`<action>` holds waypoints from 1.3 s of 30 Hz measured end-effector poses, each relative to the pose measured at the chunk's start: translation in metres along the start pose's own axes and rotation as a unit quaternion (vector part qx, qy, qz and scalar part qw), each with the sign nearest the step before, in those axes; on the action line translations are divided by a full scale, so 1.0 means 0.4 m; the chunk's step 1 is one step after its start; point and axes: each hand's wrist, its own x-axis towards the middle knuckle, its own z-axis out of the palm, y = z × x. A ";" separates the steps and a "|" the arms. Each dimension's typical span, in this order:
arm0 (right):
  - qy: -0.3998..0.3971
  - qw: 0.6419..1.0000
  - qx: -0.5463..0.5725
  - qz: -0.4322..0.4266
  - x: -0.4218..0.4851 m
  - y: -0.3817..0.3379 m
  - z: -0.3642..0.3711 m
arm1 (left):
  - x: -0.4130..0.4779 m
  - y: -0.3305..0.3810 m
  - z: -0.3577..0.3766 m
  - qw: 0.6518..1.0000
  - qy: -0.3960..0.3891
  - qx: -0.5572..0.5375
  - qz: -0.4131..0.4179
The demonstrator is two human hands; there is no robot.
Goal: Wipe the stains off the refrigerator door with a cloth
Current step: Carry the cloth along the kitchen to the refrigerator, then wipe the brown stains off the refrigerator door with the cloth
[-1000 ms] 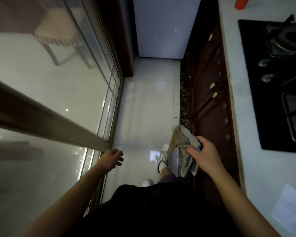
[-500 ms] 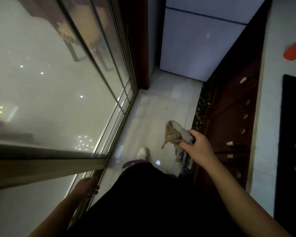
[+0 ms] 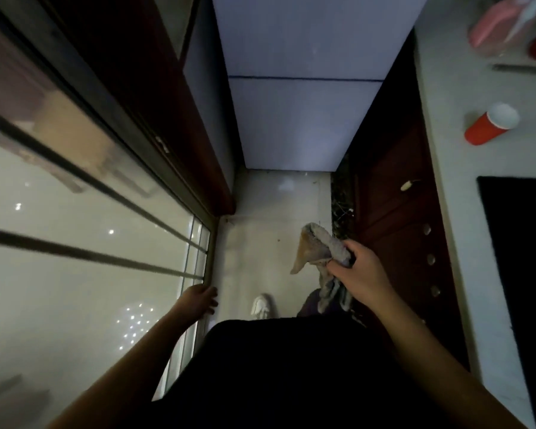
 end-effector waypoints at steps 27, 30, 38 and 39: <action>-0.018 0.994 0.002 -0.106 0.835 -0.447 -0.330 | 0.419 0.783 -0.154 0.989 0.094 0.015 0.110; 0.022 0.986 0.023 -0.164 0.849 -0.580 -0.397 | 0.416 0.987 -0.210 0.969 0.088 0.048 0.227; 0.166 0.915 0.003 -0.368 0.824 -1.046 -0.674 | 0.193 1.548 -0.379 0.850 0.193 0.159 0.463; 0.186 0.903 0.007 -0.387 0.811 -1.103 -0.707 | 0.154 1.603 -0.400 0.832 0.212 0.168 0.485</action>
